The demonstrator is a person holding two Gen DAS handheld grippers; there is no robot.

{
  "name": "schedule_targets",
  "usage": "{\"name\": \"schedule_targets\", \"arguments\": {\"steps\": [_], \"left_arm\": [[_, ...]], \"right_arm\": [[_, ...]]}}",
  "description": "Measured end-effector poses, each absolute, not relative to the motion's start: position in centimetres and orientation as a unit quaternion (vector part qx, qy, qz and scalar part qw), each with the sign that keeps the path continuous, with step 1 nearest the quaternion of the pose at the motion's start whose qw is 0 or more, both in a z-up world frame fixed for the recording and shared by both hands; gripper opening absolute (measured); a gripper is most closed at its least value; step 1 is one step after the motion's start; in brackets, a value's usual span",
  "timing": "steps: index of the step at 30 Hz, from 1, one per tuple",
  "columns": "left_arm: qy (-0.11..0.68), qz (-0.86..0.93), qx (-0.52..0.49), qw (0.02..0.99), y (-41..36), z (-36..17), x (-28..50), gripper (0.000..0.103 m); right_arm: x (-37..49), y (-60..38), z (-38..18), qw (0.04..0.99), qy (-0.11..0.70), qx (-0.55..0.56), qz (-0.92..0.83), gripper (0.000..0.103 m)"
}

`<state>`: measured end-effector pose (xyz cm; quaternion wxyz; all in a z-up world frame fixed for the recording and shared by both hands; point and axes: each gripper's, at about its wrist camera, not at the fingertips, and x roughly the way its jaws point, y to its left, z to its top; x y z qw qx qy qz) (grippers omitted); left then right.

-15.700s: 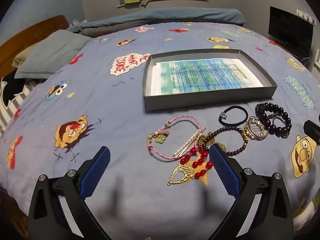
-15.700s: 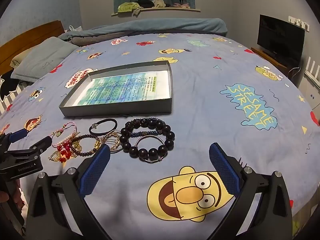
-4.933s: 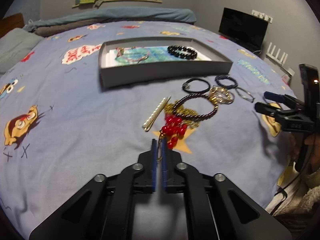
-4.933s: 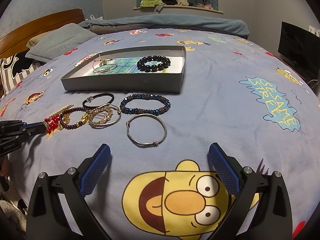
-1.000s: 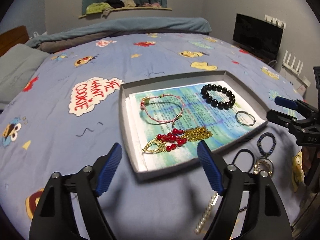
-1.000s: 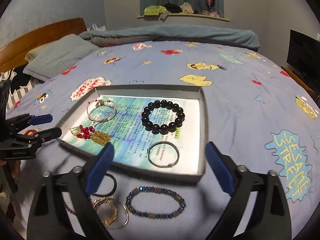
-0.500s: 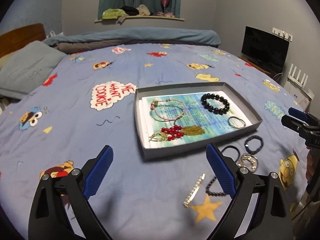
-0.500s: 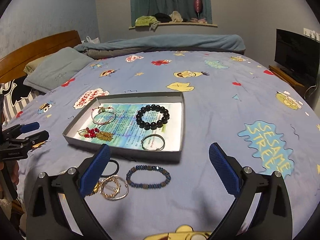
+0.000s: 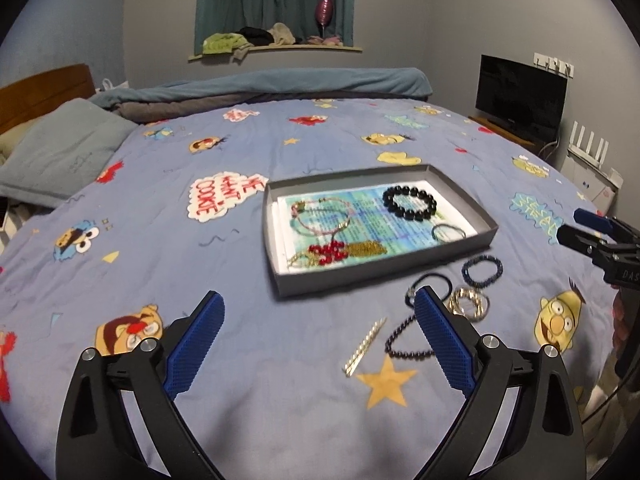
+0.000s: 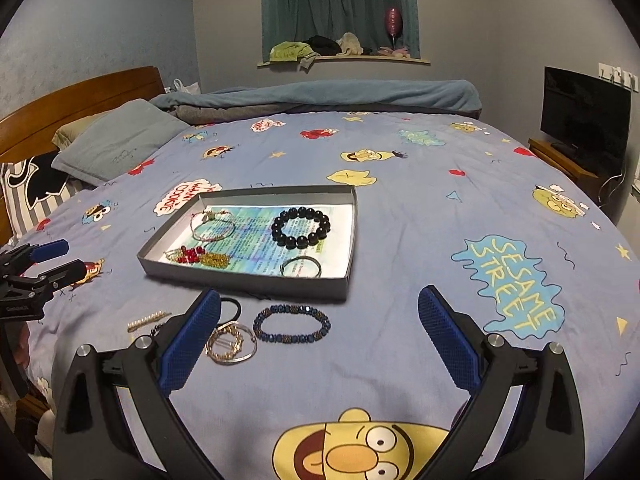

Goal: Organize jewelry
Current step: 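Move both open tools back toward the remaining jewelry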

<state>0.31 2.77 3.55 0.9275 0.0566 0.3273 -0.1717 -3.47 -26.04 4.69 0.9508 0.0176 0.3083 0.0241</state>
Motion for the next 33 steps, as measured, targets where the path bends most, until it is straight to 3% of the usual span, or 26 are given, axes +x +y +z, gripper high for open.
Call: {"name": "schedule_targets", "arguments": {"steps": [15, 33], "left_arm": [[0.373, -0.171, 0.069, 0.909, 2.3, -1.8, -0.3, 0.095], [0.375, -0.172, 0.086, 0.907, 1.3, -4.1, 1.0, 0.093]], "right_arm": [[-4.0, -26.5, 1.7, 0.939, 0.343, 0.012, 0.027, 0.098], [-2.1, -27.0, -1.2, 0.927, 0.374, 0.023, 0.02, 0.098]]}}
